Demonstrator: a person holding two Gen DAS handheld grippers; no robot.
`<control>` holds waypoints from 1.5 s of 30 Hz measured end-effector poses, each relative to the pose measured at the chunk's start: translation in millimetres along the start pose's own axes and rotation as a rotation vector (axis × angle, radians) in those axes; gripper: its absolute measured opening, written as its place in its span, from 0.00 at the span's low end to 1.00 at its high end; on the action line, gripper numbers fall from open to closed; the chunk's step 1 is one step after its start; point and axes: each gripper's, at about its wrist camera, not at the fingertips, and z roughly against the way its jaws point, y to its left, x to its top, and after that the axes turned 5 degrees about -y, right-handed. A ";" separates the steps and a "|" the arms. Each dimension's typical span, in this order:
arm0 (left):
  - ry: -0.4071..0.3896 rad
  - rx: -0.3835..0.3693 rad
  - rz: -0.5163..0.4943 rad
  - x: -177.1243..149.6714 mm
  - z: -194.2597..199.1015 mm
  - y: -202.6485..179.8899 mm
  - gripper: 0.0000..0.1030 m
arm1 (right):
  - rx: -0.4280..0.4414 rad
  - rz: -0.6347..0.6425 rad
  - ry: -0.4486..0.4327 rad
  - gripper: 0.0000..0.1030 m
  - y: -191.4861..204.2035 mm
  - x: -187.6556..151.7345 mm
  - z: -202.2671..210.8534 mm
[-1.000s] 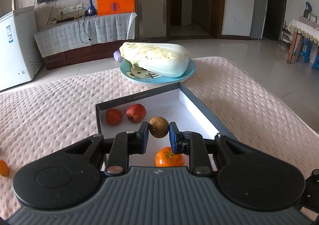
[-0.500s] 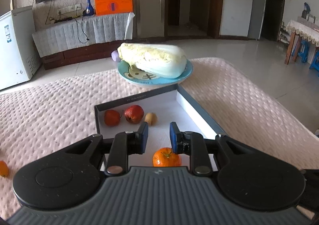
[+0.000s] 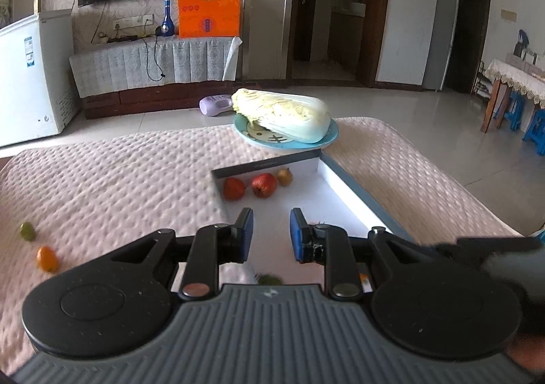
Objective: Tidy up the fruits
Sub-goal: 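Open the right gripper to drop the yellow-orange fruit into the box, then move both open grippers back toward the green lime and tangerine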
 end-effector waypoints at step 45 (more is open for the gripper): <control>-0.030 0.376 0.209 -61.1 81.4 205.4 0.27 | 0.204 0.169 -0.139 0.46 164.5 -12.6 -34.5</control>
